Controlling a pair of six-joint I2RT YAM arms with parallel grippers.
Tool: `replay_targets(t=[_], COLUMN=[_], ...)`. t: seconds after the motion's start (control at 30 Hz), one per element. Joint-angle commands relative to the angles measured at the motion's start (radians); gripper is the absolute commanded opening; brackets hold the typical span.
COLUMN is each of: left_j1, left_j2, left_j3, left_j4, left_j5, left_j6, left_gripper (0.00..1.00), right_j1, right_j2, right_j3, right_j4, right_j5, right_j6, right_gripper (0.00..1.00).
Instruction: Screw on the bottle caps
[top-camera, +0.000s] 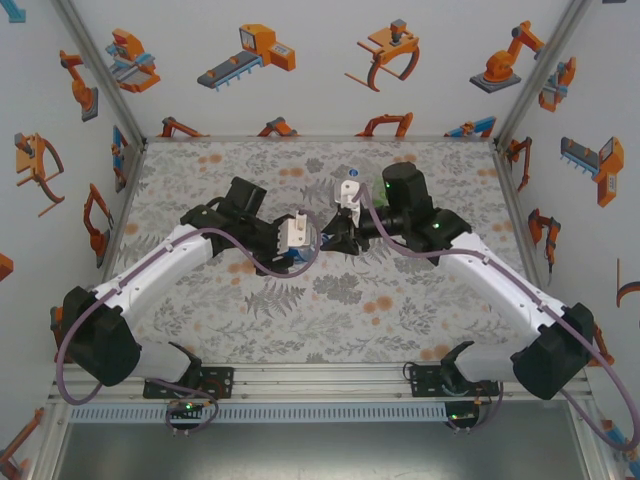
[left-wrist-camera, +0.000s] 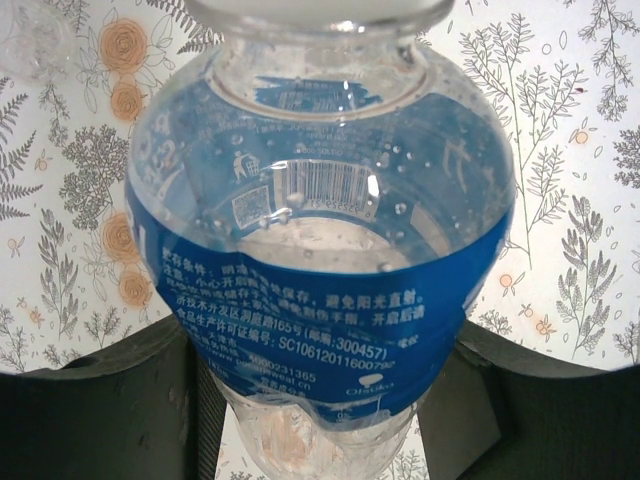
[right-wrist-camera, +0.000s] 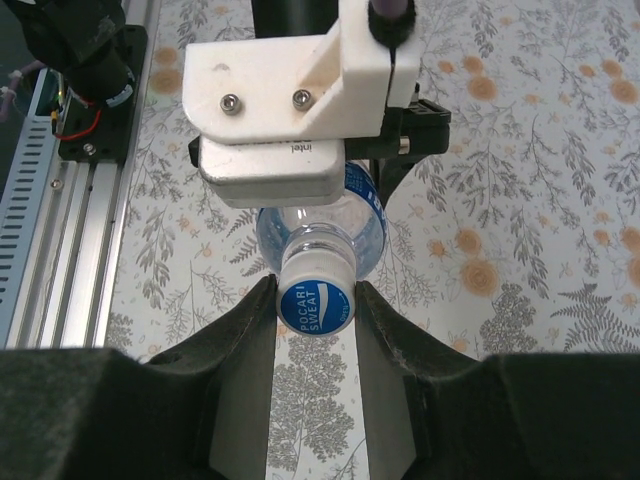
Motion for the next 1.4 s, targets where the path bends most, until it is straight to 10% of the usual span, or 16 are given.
replay_targets(t=[0.0,0.97,1.37], left_j1=[-0.013,-0.015,-0.013], left_j2=[0.004,0.037,0.036], left_j3=[-0.004,0.008,0.018], left_j4=[-0.019,-0.050,-0.039], left_j5=[0.020,0.106,0.118], left_j6=[0.025,0.055,0.043], left_gripper=[0.00,0.00,0.00], right_j1=[0.015,0.033,0.033], right_j2=[0.020,0.064,0.004], right_j3=[0.050,0.074,-0.018], right_j4=[-0.052,-0.214,-0.031], right_j5=[-0.025,-0.064,-0.039], right_j6=[-0.065,-0.445,-0.296], right_gripper=[0.00,0.00,0.00])
